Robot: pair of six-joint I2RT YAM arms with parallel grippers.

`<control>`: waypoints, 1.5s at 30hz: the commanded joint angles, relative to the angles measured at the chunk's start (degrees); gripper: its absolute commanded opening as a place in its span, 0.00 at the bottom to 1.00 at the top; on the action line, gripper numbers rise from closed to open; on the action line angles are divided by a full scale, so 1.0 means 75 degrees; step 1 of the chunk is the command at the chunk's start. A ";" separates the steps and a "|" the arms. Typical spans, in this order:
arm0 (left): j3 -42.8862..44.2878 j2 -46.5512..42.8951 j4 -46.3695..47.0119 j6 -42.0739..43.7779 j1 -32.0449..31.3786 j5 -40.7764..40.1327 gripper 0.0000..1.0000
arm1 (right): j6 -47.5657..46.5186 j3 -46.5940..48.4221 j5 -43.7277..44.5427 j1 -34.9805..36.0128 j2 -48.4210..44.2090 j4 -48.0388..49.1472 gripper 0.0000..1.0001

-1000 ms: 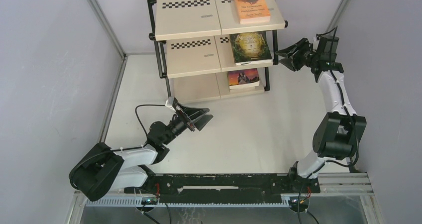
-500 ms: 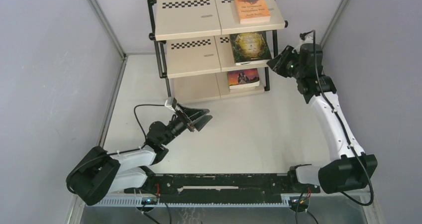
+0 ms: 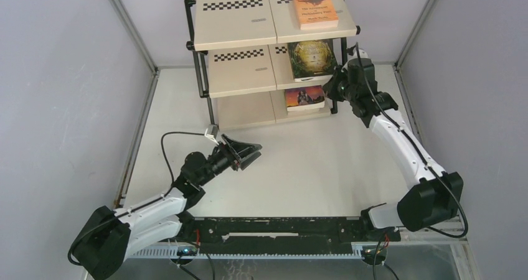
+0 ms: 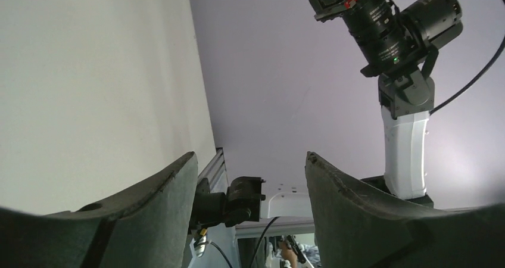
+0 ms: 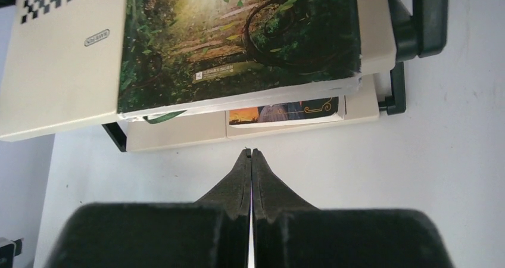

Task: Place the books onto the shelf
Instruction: Adjust the book on the shelf.

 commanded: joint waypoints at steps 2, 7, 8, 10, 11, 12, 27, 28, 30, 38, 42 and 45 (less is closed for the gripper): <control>0.0522 -0.0374 -0.0887 0.0630 0.0008 -0.0062 0.71 | -0.0215 0.0591 0.0272 0.0186 0.0343 0.0457 0.00; 0.0675 -0.0455 -0.1263 0.0839 0.0020 -0.0093 0.71 | -0.0256 0.0822 0.0422 0.0274 0.0539 0.0511 0.00; 0.0699 -0.0444 -0.1312 0.0870 0.0027 -0.0088 0.71 | -0.0254 0.0871 0.0465 0.0287 0.0566 0.0498 0.00; 0.0733 -0.0428 -0.1365 0.0912 0.0025 -0.0096 0.71 | -0.0268 0.1002 0.0464 0.0307 0.0634 0.0460 0.00; 0.0747 -0.0405 -0.1372 0.0925 0.0022 -0.0096 0.71 | -0.0288 0.1063 0.0455 0.0314 0.0680 0.0434 0.00; 0.0758 -0.0374 -0.1372 0.0926 0.0030 -0.0096 0.71 | -0.0286 0.1141 0.0434 0.0314 0.0729 0.0405 0.00; 0.0974 0.0004 -0.1244 0.0973 0.0050 0.0028 0.71 | -0.0393 0.1691 0.0372 0.0343 0.1184 0.0232 0.00; 0.0971 0.0008 -0.1235 0.0973 0.0055 0.0040 0.71 | -0.0399 0.1719 0.0382 0.0343 0.1195 0.0231 0.00; 0.0988 0.0016 -0.1244 0.0979 0.0064 0.0059 0.72 | -0.0430 0.1779 0.0395 0.0348 0.1224 0.0222 0.00; 0.1031 0.0048 -0.1244 0.0978 0.0091 0.0110 0.72 | -0.0441 0.1917 0.0402 0.0331 0.1292 0.0158 0.00; 0.1034 0.0038 -0.1243 0.0973 0.0096 0.0099 0.72 | -0.0509 0.1909 0.0467 0.0358 0.1173 0.0003 0.01; 0.1139 -0.0051 -0.1554 0.1139 0.0091 0.0084 0.73 | -0.0623 0.1634 0.0661 0.0407 0.0767 -0.0182 0.13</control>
